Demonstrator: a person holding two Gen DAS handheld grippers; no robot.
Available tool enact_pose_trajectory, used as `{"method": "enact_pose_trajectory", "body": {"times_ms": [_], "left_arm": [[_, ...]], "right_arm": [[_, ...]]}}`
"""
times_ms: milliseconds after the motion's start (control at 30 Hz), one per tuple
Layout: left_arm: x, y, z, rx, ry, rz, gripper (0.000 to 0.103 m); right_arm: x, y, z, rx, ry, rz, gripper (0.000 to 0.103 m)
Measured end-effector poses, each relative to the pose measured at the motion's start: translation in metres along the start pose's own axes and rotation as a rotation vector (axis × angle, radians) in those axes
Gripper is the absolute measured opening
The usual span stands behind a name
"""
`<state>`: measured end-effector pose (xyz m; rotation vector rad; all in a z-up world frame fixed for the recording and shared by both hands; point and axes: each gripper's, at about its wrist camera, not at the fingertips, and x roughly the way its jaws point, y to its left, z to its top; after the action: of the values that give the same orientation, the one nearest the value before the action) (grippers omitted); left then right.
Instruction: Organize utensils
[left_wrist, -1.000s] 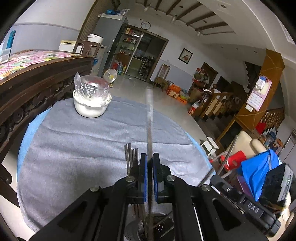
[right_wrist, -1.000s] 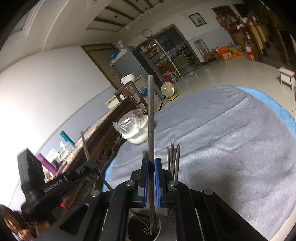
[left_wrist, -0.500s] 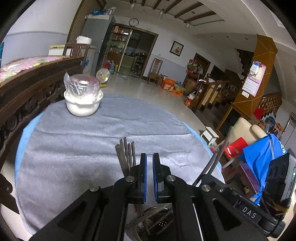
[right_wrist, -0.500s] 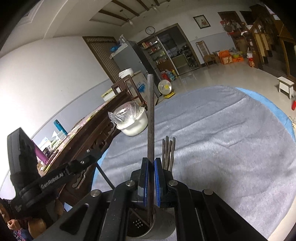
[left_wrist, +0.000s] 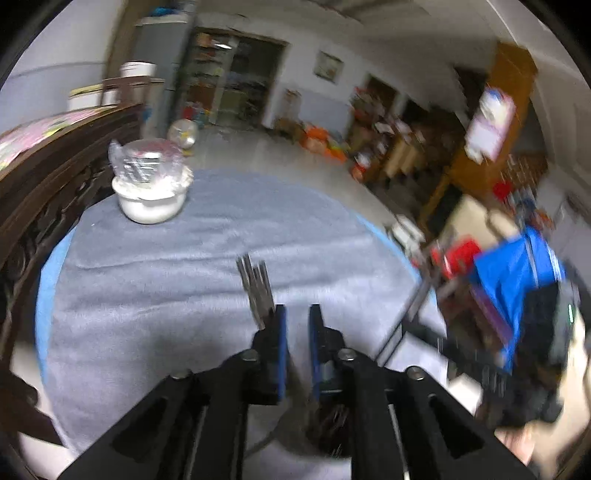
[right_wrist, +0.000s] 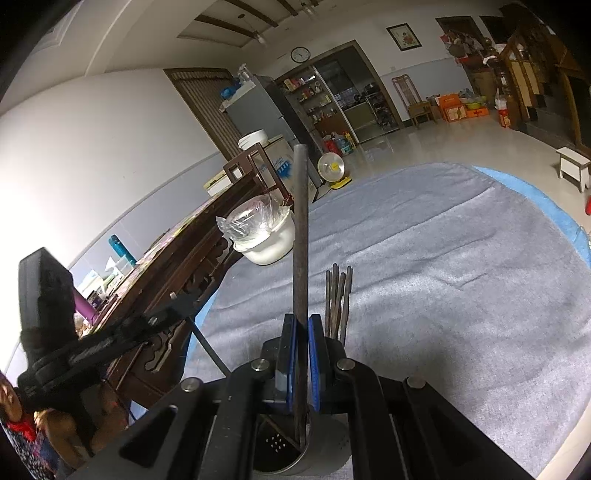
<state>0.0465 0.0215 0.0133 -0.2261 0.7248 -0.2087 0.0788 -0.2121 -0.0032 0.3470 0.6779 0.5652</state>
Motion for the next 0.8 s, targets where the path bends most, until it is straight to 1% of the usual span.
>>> {"method": "enact_pose_trajectory", "body": {"times_ms": [67,100,200,233,300,333,433,500,567,633,800], "left_arm": [[-0.011,0.005,-0.01,0.064,0.037,0.016,0.057],[-0.013,0.009,-0.015,0.087,0.063,0.023,0.061],[-0.006,0.013,-0.026,0.16,0.172,0.023,0.061],[0.0,0.01,-0.031,0.209,0.223,0.01,0.061],[0.014,0.004,-0.039,0.302,0.286,0.003,0.059],[0.018,0.003,-0.043,0.325,0.3,0.011,0.056],[0.038,0.007,-0.053,0.38,0.397,0.003,0.037],[0.046,0.008,-0.057,0.413,0.438,0.007,0.036],[0.054,0.005,-0.063,0.464,0.488,-0.019,0.036],[0.061,0.002,-0.067,0.508,0.522,-0.017,0.036],[0.076,-0.003,-0.071,0.544,0.556,-0.01,0.036]], "right_arm": [[-0.001,0.0,0.0,-0.001,-0.004,0.001,0.007],[-0.001,0.0,0.0,0.0,-0.005,0.002,0.007],[0.001,0.0,0.0,0.001,-0.005,0.005,0.007],[0.001,0.0,0.0,0.001,-0.005,0.004,0.007],[0.001,0.0,0.0,0.004,-0.005,0.004,0.007],[0.0,0.0,0.0,0.004,-0.007,0.003,0.007],[-0.001,-0.001,0.0,0.006,-0.005,-0.005,0.007],[-0.002,-0.003,0.0,0.012,-0.006,-0.005,0.007],[-0.001,-0.003,0.001,0.013,-0.005,-0.006,0.007],[-0.001,-0.003,0.001,0.014,-0.007,-0.007,0.007],[-0.001,-0.003,0.001,0.013,-0.006,-0.008,0.007]]}}
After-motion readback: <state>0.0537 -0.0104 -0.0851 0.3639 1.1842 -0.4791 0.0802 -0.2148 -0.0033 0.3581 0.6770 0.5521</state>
